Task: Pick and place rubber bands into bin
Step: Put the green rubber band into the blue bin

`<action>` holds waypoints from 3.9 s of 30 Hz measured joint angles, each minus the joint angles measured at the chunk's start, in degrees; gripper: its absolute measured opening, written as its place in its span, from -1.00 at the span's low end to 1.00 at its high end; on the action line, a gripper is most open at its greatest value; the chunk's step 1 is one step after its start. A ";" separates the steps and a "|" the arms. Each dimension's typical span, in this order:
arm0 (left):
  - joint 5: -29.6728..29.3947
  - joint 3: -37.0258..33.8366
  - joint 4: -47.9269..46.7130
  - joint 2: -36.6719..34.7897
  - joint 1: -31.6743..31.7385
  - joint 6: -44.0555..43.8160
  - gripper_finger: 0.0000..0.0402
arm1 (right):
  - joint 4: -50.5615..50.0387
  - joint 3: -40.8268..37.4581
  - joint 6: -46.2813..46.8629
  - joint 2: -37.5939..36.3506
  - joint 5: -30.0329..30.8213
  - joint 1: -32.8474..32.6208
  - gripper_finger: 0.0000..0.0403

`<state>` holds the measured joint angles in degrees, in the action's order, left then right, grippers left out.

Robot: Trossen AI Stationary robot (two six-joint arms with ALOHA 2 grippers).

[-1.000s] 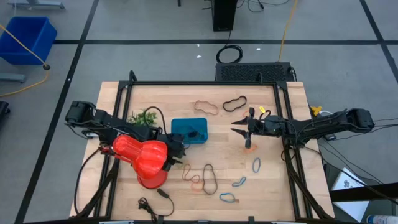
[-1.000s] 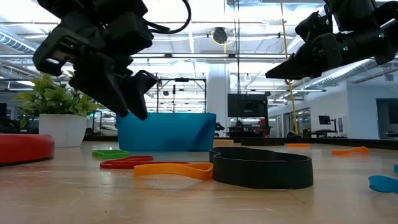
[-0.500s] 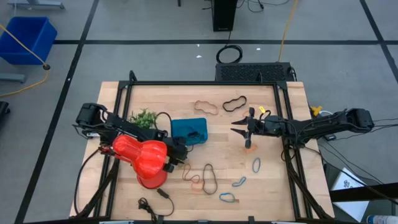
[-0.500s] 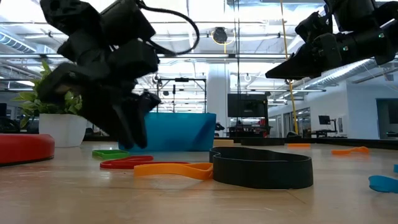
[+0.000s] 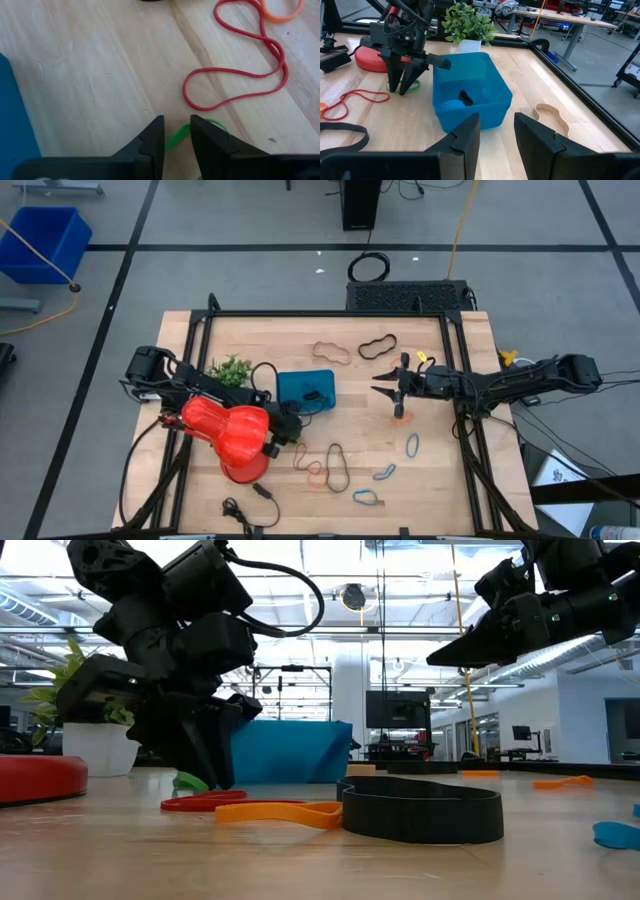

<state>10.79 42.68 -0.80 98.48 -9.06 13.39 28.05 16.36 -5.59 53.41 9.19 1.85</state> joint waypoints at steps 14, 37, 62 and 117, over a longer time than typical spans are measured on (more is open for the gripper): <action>-0.57 -0.17 -7.08 -2.86 0.02 -4.37 -0.54 | -0.02 0.01 0.00 0.00 0.00 0.00 -0.43; -3.68 -0.17 -7.06 -2.93 -1.26 -0.77 -0.54 | -0.02 0.04 -0.02 0.00 -0.02 0.00 -0.43; -5.35 -0.17 -5.86 -2.93 -1.68 -1.88 -0.55 | -0.02 0.07 -0.89 0.02 -0.02 0.00 -0.43; -5.87 -0.17 -4.94 -2.91 -1.62 -2.88 -0.98 | -0.02 0.07 -1.07 0.02 -0.02 0.00 -0.43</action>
<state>4.92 42.50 -5.74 95.57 -10.68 10.51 28.03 16.43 -6.66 53.43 9.17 1.85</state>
